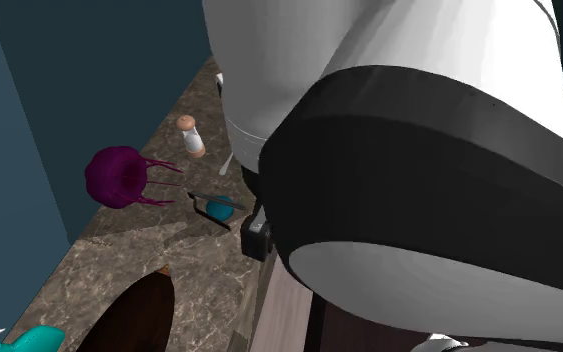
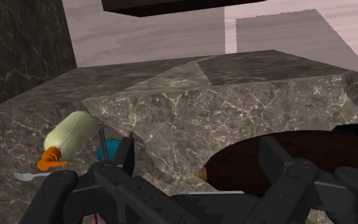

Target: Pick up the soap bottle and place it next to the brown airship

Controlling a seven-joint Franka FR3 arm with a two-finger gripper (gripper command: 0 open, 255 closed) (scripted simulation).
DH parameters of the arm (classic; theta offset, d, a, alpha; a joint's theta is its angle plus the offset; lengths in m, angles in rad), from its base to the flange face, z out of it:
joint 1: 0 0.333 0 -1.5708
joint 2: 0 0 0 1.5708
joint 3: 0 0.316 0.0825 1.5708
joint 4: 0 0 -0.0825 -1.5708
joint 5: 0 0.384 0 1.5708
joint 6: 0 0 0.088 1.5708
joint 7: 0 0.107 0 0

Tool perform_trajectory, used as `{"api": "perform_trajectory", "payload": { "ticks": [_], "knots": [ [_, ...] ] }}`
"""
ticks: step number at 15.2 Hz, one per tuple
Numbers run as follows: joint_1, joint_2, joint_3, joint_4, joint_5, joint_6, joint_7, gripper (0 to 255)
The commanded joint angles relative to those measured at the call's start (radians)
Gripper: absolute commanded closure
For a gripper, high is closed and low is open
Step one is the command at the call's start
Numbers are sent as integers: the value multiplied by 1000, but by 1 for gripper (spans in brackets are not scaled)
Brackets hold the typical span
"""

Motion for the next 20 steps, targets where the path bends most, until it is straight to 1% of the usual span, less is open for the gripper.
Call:
{"api": "perform_trajectory", "payload": {
  "ticks": [1,6,11,15,20],
  "knots": [
    [-7,47,-28,-4,-12,55,-29,0],
    [-19,196,-100,12,-21,189,-106,0],
    [-25,368,-168,61,5,311,-196,0],
    [-32,520,-211,124,58,393,-281,0],
    [-65,719,-234,232,158,469,-399,0]
  ]
}}
